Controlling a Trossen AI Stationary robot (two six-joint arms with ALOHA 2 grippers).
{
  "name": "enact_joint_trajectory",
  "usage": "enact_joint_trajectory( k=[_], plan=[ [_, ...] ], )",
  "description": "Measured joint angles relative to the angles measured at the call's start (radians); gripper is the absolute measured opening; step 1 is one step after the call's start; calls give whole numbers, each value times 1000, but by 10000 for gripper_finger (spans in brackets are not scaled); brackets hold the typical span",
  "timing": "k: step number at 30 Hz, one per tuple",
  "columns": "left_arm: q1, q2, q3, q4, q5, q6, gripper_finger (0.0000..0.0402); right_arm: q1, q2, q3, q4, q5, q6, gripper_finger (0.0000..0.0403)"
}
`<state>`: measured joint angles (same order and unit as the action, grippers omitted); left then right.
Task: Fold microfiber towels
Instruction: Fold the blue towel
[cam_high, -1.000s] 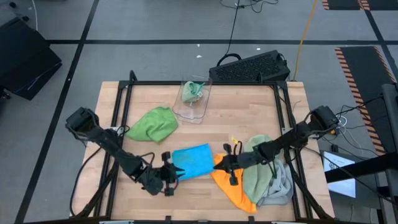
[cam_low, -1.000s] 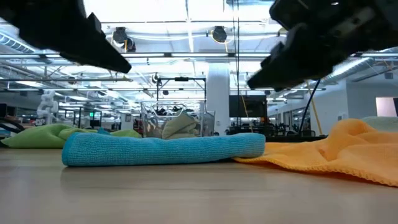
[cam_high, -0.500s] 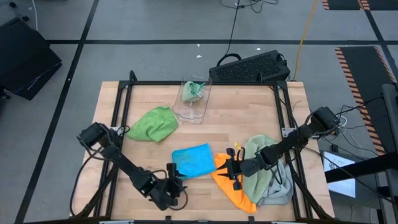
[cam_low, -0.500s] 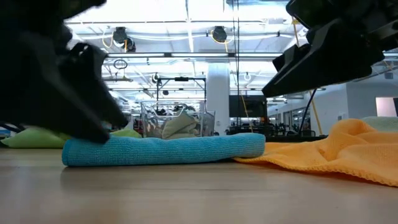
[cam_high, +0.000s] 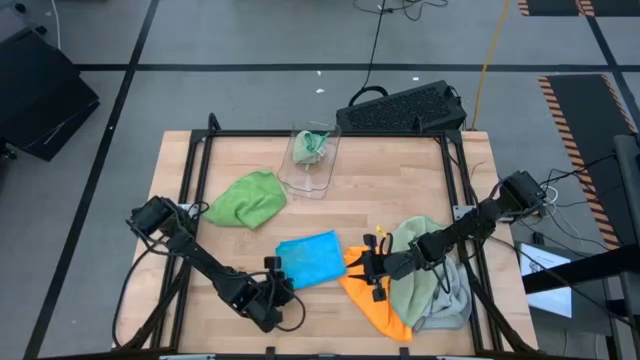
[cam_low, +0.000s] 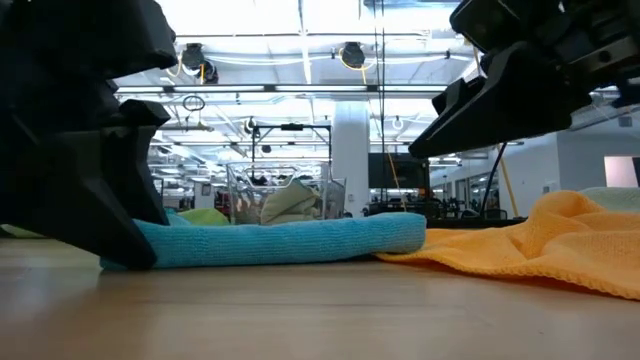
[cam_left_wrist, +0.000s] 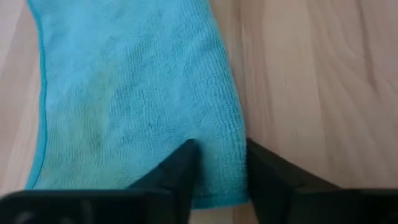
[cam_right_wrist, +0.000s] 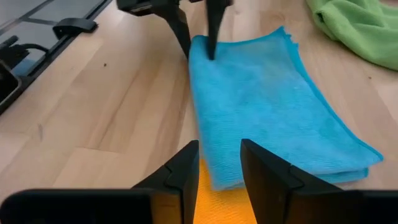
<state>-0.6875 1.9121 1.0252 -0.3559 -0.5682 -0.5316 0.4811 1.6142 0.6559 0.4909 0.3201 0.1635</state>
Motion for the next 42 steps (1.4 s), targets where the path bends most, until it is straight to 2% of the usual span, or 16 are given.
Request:
enact_joint_trajectory(
  k=[6, 9, 15, 20, 30, 33, 35, 38, 42],
  plan=[
    [0, -3, 1, -123, 23, 14, 18, -25, 0, 0, 5, 23, -15, 112],
    [-2, -23, -1, -184, 50, -4, 11, -30, 0, 0, 5, 20, -19, 112],
    [-32, -91, -9, -336, 110, -64, 35, -30, 0, 0, 5, 20, -8, 112],
    [-63, -130, -8, -428, 146, -181, 47, -23, 0, 0, 5, 17, -7, 112],
    [-114, -243, -7, -508, 168, -354, 172, -23, 0, 0, 5, -14, -37, 112],
    [-115, -293, -6, -509, 179, -375, 193, -24, 0, 0, 5, -14, -51, 112],
    [-114, -324, -6, -504, 148, -394, 199, -24, 0, 0, 6, -14, -56, 112],
    [-98, -345, -5, -419, 47, -350, 197, -24, 0, 0, 5, -13, -56, 112],
    [-69, -297, -4, -215, 7, -93, 188, -24, 0, 0, 5, -10, -55, 112]
  ],
)
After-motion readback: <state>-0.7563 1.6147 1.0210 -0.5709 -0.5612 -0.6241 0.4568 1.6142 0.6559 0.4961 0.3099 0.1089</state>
